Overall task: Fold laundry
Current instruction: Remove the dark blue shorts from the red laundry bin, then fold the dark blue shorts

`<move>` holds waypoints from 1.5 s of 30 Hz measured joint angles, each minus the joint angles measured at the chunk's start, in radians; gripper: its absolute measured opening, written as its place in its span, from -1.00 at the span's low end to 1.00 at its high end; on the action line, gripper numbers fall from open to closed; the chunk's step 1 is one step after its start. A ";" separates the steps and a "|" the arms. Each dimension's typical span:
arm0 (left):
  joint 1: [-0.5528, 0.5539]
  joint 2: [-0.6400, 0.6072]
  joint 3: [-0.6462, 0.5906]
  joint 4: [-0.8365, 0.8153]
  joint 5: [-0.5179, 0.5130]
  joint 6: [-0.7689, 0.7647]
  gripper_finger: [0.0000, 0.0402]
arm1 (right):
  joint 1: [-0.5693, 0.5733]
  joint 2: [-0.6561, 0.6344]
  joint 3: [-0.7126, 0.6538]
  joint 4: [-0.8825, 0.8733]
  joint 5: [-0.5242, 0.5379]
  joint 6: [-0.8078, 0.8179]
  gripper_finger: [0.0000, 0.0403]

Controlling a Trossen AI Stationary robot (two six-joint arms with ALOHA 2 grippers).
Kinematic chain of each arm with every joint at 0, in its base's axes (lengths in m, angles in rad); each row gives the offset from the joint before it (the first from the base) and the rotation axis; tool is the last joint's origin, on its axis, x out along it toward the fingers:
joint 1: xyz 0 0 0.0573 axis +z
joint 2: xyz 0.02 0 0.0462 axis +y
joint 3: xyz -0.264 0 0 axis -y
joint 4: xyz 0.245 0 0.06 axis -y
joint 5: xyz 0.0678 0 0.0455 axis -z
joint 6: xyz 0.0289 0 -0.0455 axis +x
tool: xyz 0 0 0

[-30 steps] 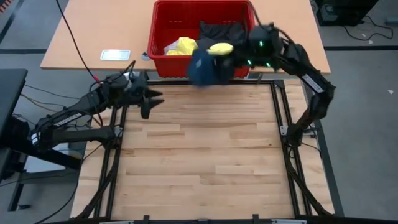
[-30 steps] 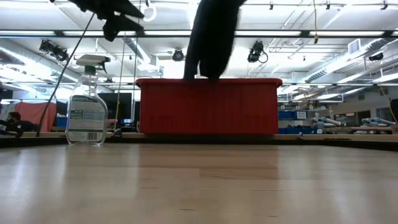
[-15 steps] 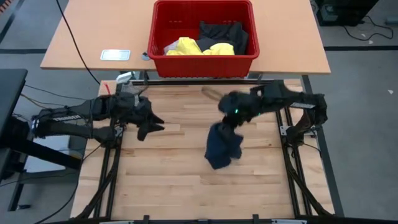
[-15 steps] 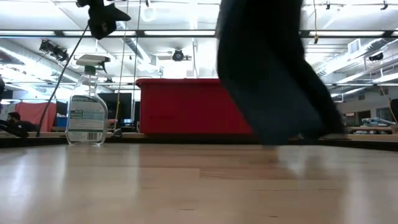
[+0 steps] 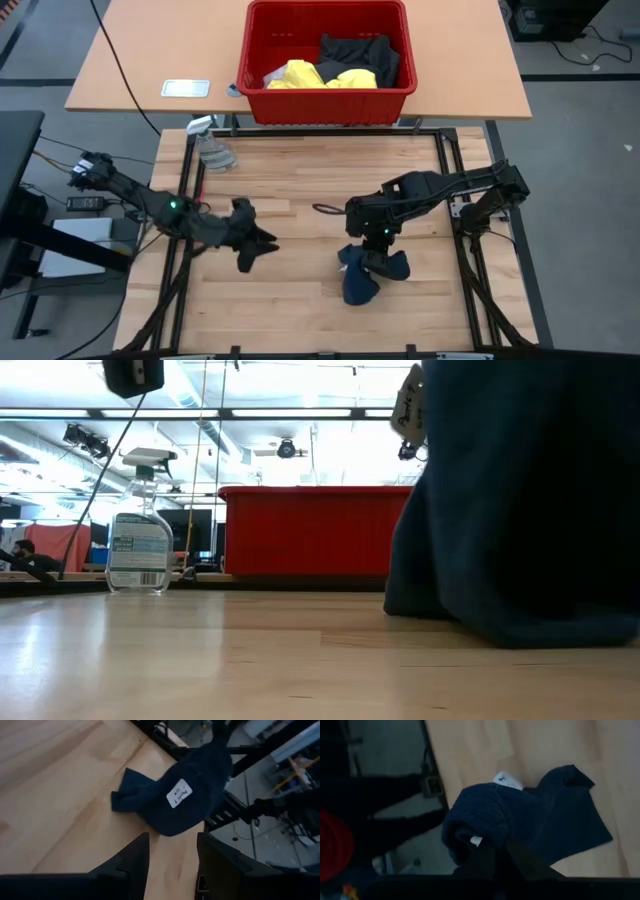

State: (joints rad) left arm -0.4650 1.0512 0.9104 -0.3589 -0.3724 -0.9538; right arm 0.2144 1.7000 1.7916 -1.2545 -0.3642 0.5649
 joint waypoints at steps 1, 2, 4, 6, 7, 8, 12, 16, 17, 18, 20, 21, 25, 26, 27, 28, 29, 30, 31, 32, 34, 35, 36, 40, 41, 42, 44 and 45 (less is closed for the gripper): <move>-0.019 0.016 0.000 -0.005 -0.025 -0.026 -0.16 | -0.008 0.000 -0.024 0.022 -0.007 -0.028 -0.88; -0.034 0.033 0.000 -0.006 -0.042 -0.048 -0.16 | -0.020 0.000 -0.051 0.048 -0.018 -0.054 -0.86; -0.053 0.067 0.000 -0.004 -0.053 -0.081 -0.16 | -0.064 0.001 -0.120 0.134 -0.057 -0.096 -0.83; -0.067 0.096 0.000 -0.014 -0.053 -0.106 -0.16 | -0.125 0.001 -0.202 0.271 -0.110 -0.101 -0.79; -0.070 0.109 0.000 -0.014 -0.054 -0.117 -0.16 | -0.159 0.001 -0.243 0.341 -0.129 -0.095 -0.77; -0.071 0.121 0.000 -0.020 -0.054 -0.122 -0.16 | -0.194 0.002 -0.280 0.405 -0.132 -0.079 -0.75; -0.058 0.154 0.000 -0.104 -0.054 -0.140 -0.16 | -0.335 0.002 -0.388 0.589 -0.049 0.007 -0.66; -0.022 0.196 0.000 -0.197 -0.096 -0.161 -0.16 | -0.445 0.002 -0.421 0.590 0.070 0.010 -0.52; -0.008 0.211 0.000 -0.193 -0.115 -0.159 -0.16 | -0.464 0.002 -0.425 0.580 0.077 0.008 -0.48; 0.006 0.225 0.000 -0.180 -0.120 -0.145 -0.15 | -0.480 0.002 -0.427 0.564 0.080 0.003 -0.43; 0.038 0.256 0.000 -0.137 -0.122 -0.074 -0.11 | -0.503 0.002 -0.428 0.540 0.093 -0.010 -0.32; 0.056 0.273 0.000 -0.110 -0.123 -0.047 -0.08 | -0.510 0.002 -0.427 0.538 0.110 -0.015 -0.27; 0.152 0.338 0.000 -0.094 -0.124 0.042 0.12 | -0.519 -0.002 -0.427 0.494 0.157 -0.014 -0.09; 0.178 0.352 0.000 -0.095 -0.123 0.073 0.16 | -0.515 -0.002 -0.427 0.479 0.165 -0.001 -0.06; 0.205 0.366 0.000 -0.093 -0.123 0.112 0.21 | -0.509 -0.003 -0.427 0.456 0.167 0.012 -0.03; 0.234 0.378 0.000 -0.080 -0.113 0.158 0.24 | -0.500 -0.003 -0.427 0.433 0.173 0.017 -0.02; 0.262 0.389 0.000 -0.054 -0.083 0.213 0.27 | -0.489 -0.003 -0.427 0.413 0.180 0.022 -0.01; 0.290 0.400 0.000 -0.024 -0.035 0.272 0.29 | -0.474 -0.003 -0.427 0.393 0.187 0.031 -0.01; 0.316 0.413 0.000 0.006 0.022 0.334 0.30 | -0.462 -0.003 -0.427 0.370 0.191 0.040 -0.01; 0.339 0.427 0.000 0.036 0.080 0.390 0.31 | -0.449 -0.003 -0.427 0.350 0.194 0.043 -0.01; 0.371 0.462 0.000 0.083 0.148 0.490 0.31 | -0.425 -0.003 -0.427 0.321 0.204 0.049 -0.01; 0.384 0.479 0.000 0.094 0.167 0.539 0.31 | -0.414 -0.003 -0.434 0.320 0.212 0.062 -0.01; 0.396 0.498 0.000 0.101 0.180 0.581 0.31 | -0.404 -0.005 -0.445 0.325 0.213 0.081 -0.01; 0.448 0.559 0.000 0.103 0.201 0.696 0.31 | -0.364 -0.004 -0.519 0.358 0.210 0.175 -0.01; 0.460 0.568 0.000 0.103 0.201 0.718 0.31 | -0.353 -0.004 -0.541 0.381 0.206 0.206 -0.01; 0.472 0.574 0.000 0.105 0.200 0.740 0.31 | -0.341 -0.004 -0.563 0.406 0.200 0.238 -0.01; 0.492 0.584 0.000 0.126 0.199 0.783 0.31 | -0.317 -0.004 -0.608 0.475 0.183 0.301 -0.01; 0.501 0.587 0.000 0.132 0.202 0.804 0.31 | -0.305 -0.004 -0.626 0.513 0.180 0.335 -0.01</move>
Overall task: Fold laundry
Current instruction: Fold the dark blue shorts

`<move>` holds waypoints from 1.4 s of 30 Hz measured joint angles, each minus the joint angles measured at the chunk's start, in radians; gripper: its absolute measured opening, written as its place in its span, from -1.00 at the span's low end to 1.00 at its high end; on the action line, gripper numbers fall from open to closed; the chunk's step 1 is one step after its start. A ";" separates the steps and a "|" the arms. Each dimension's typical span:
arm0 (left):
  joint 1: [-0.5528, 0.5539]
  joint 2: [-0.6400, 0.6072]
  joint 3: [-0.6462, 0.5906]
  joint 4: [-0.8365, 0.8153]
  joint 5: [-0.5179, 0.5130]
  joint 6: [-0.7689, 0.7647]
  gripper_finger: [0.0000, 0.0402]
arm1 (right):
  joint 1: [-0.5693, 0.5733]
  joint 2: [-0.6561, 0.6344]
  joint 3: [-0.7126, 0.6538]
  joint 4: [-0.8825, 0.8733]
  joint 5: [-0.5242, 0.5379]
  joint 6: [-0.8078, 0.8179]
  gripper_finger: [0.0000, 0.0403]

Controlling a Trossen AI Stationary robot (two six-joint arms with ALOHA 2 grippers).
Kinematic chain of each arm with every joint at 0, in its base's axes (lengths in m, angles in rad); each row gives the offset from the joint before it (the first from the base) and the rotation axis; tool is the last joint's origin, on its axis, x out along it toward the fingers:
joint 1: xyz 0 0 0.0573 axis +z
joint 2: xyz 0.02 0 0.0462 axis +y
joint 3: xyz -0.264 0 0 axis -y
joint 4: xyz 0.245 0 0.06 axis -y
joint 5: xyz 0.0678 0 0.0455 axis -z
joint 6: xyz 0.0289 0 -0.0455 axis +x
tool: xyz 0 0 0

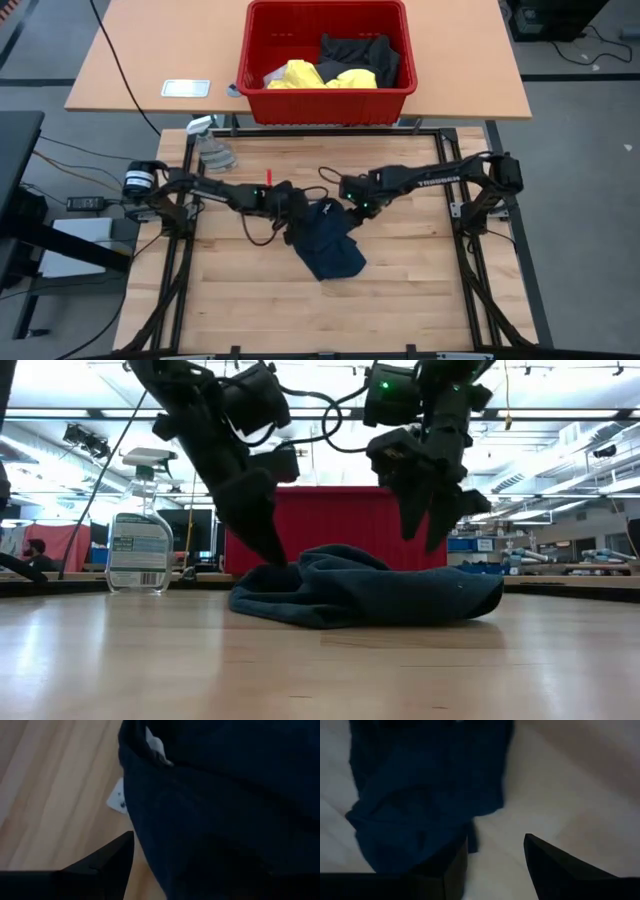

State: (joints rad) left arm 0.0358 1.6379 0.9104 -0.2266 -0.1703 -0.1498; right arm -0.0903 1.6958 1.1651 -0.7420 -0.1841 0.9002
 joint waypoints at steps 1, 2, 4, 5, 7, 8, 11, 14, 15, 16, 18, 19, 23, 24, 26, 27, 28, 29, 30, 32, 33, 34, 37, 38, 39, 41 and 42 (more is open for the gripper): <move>0.009 0.000 0.000 0.001 0.009 0.025 0.30 | 0.011 0.000 -0.019 0.039 0.000 0.035 -0.01; 0.017 0.005 0.000 0.011 0.028 0.051 0.29 | 0.020 0.000 -0.037 0.075 0.000 0.072 -0.01; 0.032 0.022 0.002 0.041 0.087 0.091 0.23 | 0.035 0.000 -0.067 0.124 0.000 0.141 -0.01; 0.037 0.035 0.001 0.039 0.114 0.101 0.19 | 0.040 0.000 -0.077 0.146 0.004 0.174 -0.01; 0.044 0.063 0.000 0.052 0.149 0.119 0.07 | 0.050 0.000 -0.099 0.191 0.024 0.239 -0.01; 0.047 0.077 0.000 0.053 0.162 0.125 0.01 | 0.053 0.000 -0.112 0.207 0.033 0.270 -0.01; 0.047 0.108 0.000 0.065 0.174 0.136 -0.21 | 0.059 0.000 -0.157 0.275 0.072 0.361 -0.01; 0.047 0.111 0.000 0.070 0.176 0.118 -0.46 | 0.058 0.000 -0.219 0.359 0.091 0.450 -0.01; 0.047 0.109 0.000 0.072 0.176 0.110 -0.56 | 0.058 0.001 -0.239 0.383 0.097 0.477 -0.01; 0.047 0.105 0.000 0.073 0.176 0.100 -0.65 | 0.058 0.001 -0.260 0.423 0.104 0.502 -0.01; 0.047 0.095 0.000 0.089 0.176 0.093 -0.83 | 0.058 0.001 -0.302 0.513 0.118 0.551 -0.01; 0.048 0.090 0.000 0.092 0.176 0.092 -0.90 | 0.058 0.001 -0.326 0.556 0.128 0.569 -0.01; 0.057 0.088 0.000 0.104 0.177 0.074 -0.94 | 0.056 -0.001 -0.395 0.694 0.165 0.614 -0.06; 0.058 0.089 0.000 0.105 0.177 0.073 -0.94 | 0.055 -0.001 -0.409 0.717 0.175 0.624 -0.10; 0.058 0.089 0.000 0.107 0.176 0.062 -0.95 | 0.050 -0.003 -0.429 0.745 0.184 0.630 -0.20; 0.059 0.089 0.000 0.109 0.177 0.052 -0.96 | 0.048 -0.003 -0.435 0.752 0.185 0.625 -0.26; 0.059 0.089 0.000 0.110 0.177 0.041 -0.96 | 0.046 -0.003 -0.440 0.757 0.186 0.611 -0.33; 0.059 0.089 0.000 0.113 0.177 0.030 -0.97 | 0.045 -0.002 -0.442 0.756 0.186 0.589 -0.42; 0.059 0.089 0.000 0.115 0.177 0.016 -0.97 | 0.042 -0.002 -0.442 0.753 0.188 0.561 -0.51; 0.059 0.089 0.000 0.119 0.177 -0.003 -0.97 | 0.036 -0.001 -0.443 0.750 0.193 0.497 -0.73; 0.059 0.088 0.000 0.123 0.180 -0.010 -0.98 | 0.032 -0.001 -0.443 0.751 0.199 0.467 -0.84; 0.059 0.083 0.000 0.123 0.191 -0.018 -0.98 | 0.029 -0.001 -0.443 0.751 0.202 0.441 -0.90; 0.059 0.055 0.000 0.122 0.224 -0.052 -0.98 | 0.027 -0.008 -0.443 0.745 0.197 0.384 -0.92; 0.059 0.040 0.000 0.113 0.233 -0.062 -0.98 | 0.028 -0.016 -0.444 0.736 0.195 0.366 -0.92; 0.059 0.020 0.000 0.111 0.237 -0.068 -0.98 | 0.035 -0.028 -0.445 0.723 0.196 0.349 -0.94; 0.059 -0.021 0.000 0.103 0.237 -0.073 -0.98 | 0.049 -0.064 -0.445 0.693 0.210 0.320 -0.94; 0.059 -0.046 0.000 0.094 0.238 -0.075 -0.99 | 0.057 -0.089 -0.445 0.675 0.220 0.306 -0.94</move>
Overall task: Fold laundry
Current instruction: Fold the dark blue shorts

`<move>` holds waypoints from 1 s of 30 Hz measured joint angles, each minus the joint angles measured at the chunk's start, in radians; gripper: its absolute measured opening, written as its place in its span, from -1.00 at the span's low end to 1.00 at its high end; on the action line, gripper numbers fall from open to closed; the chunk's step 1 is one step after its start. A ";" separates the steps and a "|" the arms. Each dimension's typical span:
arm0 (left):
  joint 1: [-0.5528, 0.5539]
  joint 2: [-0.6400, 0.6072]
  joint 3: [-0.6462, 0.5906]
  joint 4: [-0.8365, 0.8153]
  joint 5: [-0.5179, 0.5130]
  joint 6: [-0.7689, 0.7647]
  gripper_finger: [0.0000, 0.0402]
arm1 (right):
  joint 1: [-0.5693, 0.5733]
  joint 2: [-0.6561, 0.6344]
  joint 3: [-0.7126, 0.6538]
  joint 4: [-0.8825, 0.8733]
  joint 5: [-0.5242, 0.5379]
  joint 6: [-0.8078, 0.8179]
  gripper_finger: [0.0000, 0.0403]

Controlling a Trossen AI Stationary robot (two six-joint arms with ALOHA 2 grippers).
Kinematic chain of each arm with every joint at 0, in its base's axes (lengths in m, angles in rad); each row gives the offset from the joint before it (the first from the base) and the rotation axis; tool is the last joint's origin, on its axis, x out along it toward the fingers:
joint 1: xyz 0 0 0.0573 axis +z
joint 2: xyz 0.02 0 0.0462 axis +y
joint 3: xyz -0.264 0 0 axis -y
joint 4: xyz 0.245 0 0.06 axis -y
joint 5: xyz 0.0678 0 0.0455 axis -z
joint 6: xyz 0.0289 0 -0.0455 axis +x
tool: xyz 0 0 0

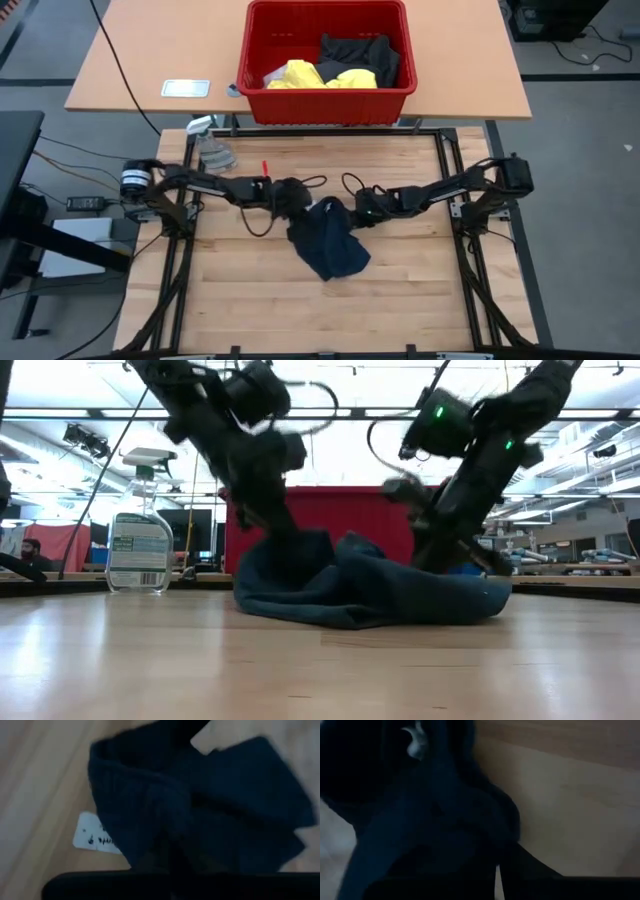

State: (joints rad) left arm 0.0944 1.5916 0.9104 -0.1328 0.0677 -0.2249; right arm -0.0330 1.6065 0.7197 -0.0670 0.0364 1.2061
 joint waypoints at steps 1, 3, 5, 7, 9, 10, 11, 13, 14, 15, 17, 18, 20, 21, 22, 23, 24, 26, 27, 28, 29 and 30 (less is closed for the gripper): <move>0.000 -0.026 0.000 -0.016 0.000 -0.001 -0.99 | 0.008 -0.028 0.000 -0.022 0.011 -0.016 -0.94; 0.000 -0.079 0.000 -0.032 0.000 -0.004 -0.99 | 0.024 -0.088 0.000 -0.070 0.045 -0.065 -0.94; 0.000 -0.133 0.000 -0.059 0.000 -0.013 -0.99 | 0.037 -0.160 0.000 -0.109 0.085 -0.123 -0.94; 0.001 -0.183 0.000 -0.081 0.000 -0.031 -0.99 | 0.043 -0.239 0.000 -0.141 0.115 -0.169 -0.94; 0.001 -0.237 0.000 -0.094 -0.001 -0.052 -0.99 | 0.045 -0.317 0.000 -0.166 0.139 -0.212 -0.94; 0.001 -0.259 0.000 -0.102 -0.001 -0.066 -0.99 | 0.045 -0.356 0.000 -0.172 0.146 -0.236 -0.94; 0.001 -0.283 0.000 -0.096 -0.001 -0.076 -0.99 | 0.045 -0.393 0.000 -0.172 0.148 -0.263 -0.94; -0.003 -0.332 0.000 -0.108 -0.002 -0.098 -0.99 | 0.045 -0.464 0.001 -0.164 0.139 -0.317 -0.94; -0.005 -0.350 0.000 -0.104 -0.002 -0.100 -0.99 | 0.046 -0.495 0.001 -0.154 0.125 -0.342 -0.94; -0.009 -0.370 0.000 -0.102 -0.002 -0.091 -0.99 | 0.046 -0.524 0.002 -0.147 0.113 -0.365 -0.94; -0.020 -0.395 0.000 -0.122 0.003 -0.028 -0.99 | 0.049 -0.572 0.002 -0.136 0.088 -0.403 -0.94; -0.023 -0.399 0.000 -0.117 0.004 0.001 -0.99 | 0.050 -0.591 0.002 -0.134 0.080 -0.421 -0.94; -0.027 -0.398 0.000 -0.124 0.006 0.020 -0.99 | 0.050 -0.613 0.002 -0.138 0.077 -0.441 -0.94; -0.027 -0.397 0.000 -0.122 0.006 0.011 -0.99 | 0.050 -0.620 0.002 -0.137 0.071 -0.437 -0.94; -0.027 -0.397 0.000 -0.117 0.006 -0.015 -0.99 | 0.050 -0.627 0.002 -0.139 0.067 -0.427 -0.94; -0.030 -0.397 0.000 -0.111 0.004 -0.041 -0.99 | 0.050 -0.632 0.002 -0.140 0.066 -0.427 -0.94; -0.036 -0.397 0.000 -0.114 0.000 -0.050 -0.99 | 0.050 -0.634 0.003 -0.144 0.066 -0.437 -0.94; -0.053 -0.396 -0.002 -0.148 -0.043 -0.046 -0.99 | 0.050 -0.629 0.004 -0.192 0.052 -0.455 -0.94; -0.057 -0.390 -0.004 -0.156 -0.058 -0.043 -0.99 | 0.048 -0.622 0.003 -0.216 0.047 -0.453 -0.94; -0.053 -0.382 -0.004 -0.147 -0.057 -0.042 -0.99 | 0.046 -0.616 0.002 -0.229 0.041 -0.450 -0.94; -0.045 -0.379 -0.004 -0.134 -0.054 -0.042 -0.99 | 0.045 -0.613 0.002 -0.236 0.040 -0.449 -0.94; -0.039 -0.379 -0.004 -0.131 -0.055 -0.042 -0.99 | 0.045 -0.612 0.002 -0.236 0.040 -0.449 -0.94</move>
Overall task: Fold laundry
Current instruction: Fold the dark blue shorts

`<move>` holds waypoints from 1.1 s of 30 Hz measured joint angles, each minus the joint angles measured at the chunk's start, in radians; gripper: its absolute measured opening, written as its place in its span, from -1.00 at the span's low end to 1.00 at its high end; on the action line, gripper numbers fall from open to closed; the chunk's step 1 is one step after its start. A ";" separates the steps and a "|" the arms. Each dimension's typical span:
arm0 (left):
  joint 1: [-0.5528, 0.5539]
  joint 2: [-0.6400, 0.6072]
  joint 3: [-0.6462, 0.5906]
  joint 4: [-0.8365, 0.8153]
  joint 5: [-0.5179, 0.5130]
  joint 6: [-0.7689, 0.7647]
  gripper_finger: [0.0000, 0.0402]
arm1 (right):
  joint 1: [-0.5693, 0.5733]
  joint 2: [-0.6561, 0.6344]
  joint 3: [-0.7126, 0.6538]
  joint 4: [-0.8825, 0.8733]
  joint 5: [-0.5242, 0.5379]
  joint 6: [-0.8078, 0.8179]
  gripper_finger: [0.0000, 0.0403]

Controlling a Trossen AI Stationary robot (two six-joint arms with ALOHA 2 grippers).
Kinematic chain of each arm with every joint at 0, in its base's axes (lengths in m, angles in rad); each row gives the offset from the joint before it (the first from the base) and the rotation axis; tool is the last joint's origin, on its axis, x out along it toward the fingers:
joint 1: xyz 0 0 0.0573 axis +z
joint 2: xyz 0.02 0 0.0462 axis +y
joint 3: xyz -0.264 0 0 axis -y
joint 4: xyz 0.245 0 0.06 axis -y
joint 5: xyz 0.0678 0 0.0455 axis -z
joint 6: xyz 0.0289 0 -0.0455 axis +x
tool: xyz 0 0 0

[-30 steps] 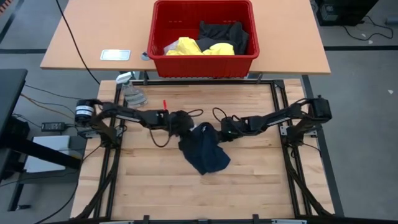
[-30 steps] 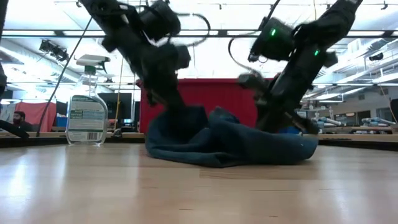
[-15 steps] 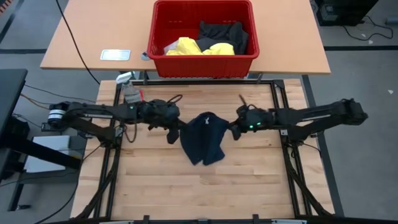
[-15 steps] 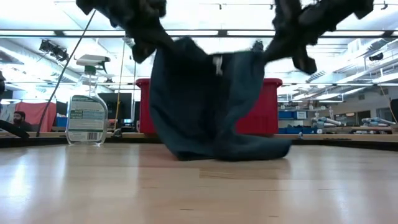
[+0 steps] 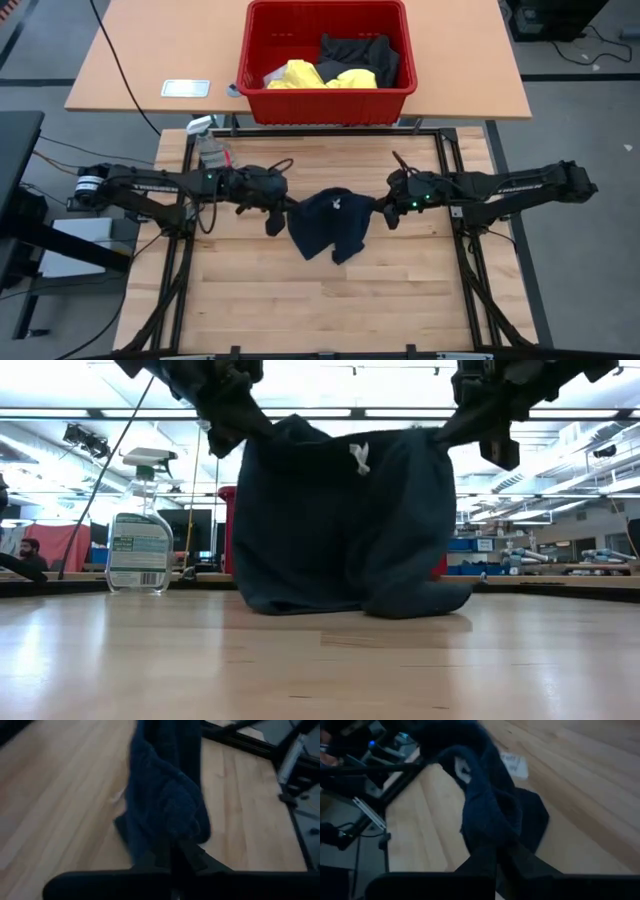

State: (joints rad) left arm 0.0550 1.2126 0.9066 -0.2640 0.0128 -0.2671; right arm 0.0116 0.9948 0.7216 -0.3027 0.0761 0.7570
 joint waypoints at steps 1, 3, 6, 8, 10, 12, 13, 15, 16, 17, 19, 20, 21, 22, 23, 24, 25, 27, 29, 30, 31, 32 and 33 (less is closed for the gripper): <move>0.003 -0.002 0.000 0.004 -0.002 -0.004 -0.99 | 0.000 0.000 0.000 0.007 0.000 0.000 -0.94; 0.009 -0.003 0.000 0.014 -0.001 -0.041 -0.99 | 0.000 0.003 0.001 0.004 -0.001 0.003 -0.94; -0.008 -0.002 0.000 0.014 -0.001 -0.134 -0.99 | 0.002 -0.002 0.000 0.009 -0.047 0.039 -0.94; -0.040 -0.002 0.000 0.020 -0.017 -0.194 -0.99 | 0.011 -0.006 0.000 0.018 -0.115 0.055 -0.94; -0.091 -0.002 0.000 0.040 -0.016 -0.249 -0.99 | 0.040 -0.013 0.000 0.046 -0.171 0.043 -0.94; -0.153 -0.002 0.001 0.105 0.002 -0.275 -0.99 | 0.090 -0.024 0.000 0.096 -0.190 -0.025 -0.94; -0.185 -0.002 0.005 0.132 0.004 -0.292 -0.99 | 0.120 -0.030 0.000 0.129 -0.197 -0.063 -0.94; -0.249 -0.002 0.029 0.177 0.009 -0.333 -0.99 | 0.172 -0.041 0.004 0.183 -0.221 -0.103 -0.94; -0.281 -0.002 0.047 0.194 0.015 -0.352 -0.99 | 0.194 -0.043 0.015 0.196 -0.241 -0.106 -0.94; -0.313 -0.002 0.070 0.209 0.021 -0.370 -0.99 | 0.215 -0.045 0.030 0.200 -0.260 -0.100 -0.94; -0.372 -0.002 0.118 0.221 0.014 -0.384 -0.99 | 0.251 -0.047 0.064 0.197 -0.291 -0.083 -0.94; -0.399 -0.002 0.140 0.220 -0.004 -0.387 -0.99 | 0.265 -0.047 0.079 0.198 -0.305 -0.083 -0.94; -0.423 -0.002 0.157 0.217 -0.033 -0.387 -0.99 | 0.275 -0.047 0.090 0.196 -0.311 -0.087 -0.94; -0.440 -0.002 0.171 0.205 -0.072 -0.387 -0.99 | 0.276 -0.047 0.098 0.183 -0.309 -0.105 -0.94; -0.449 -0.003 0.179 0.178 -0.125 -0.388 -0.99 | 0.273 -0.047 0.100 0.171 -0.275 -0.135 -0.94; -0.451 -0.004 0.183 0.134 -0.181 -0.391 -0.99 | 0.260 -0.046 0.099 0.145 -0.216 -0.174 -0.94; -0.450 -0.005 0.183 0.080 -0.240 -0.402 -0.99 | 0.242 -0.036 0.098 0.106 -0.145 -0.211 -0.94; -0.437 -0.001 0.179 -0.052 -0.334 -0.443 -0.99 | 0.174 0.008 0.095 -0.016 -0.049 -0.261 -0.94; -0.397 0.012 0.158 -0.140 -0.368 -0.495 -0.97 | 0.083 0.077 0.092 -0.116 -0.011 -0.290 -0.94; -0.375 0.017 0.143 -0.165 -0.370 -0.521 -0.96 | 0.040 0.116 0.092 -0.142 0.008 -0.304 -0.94; -0.351 0.022 0.126 -0.198 -0.373 -0.545 -0.94 | 0.000 0.151 0.092 -0.140 0.030 -0.317 -0.94; -0.323 0.030 0.109 -0.229 -0.378 -0.560 -0.93 | -0.037 0.184 0.092 -0.127 0.051 -0.331 -0.94; -0.290 0.040 0.094 -0.243 -0.382 -0.571 -0.92 | -0.068 0.219 0.093 -0.113 0.069 -0.346 -0.91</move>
State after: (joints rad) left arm -0.2354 1.2529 1.0007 -0.5070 -0.3696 -0.8386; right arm -0.0568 1.2141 0.8150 -0.4153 0.1451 0.4107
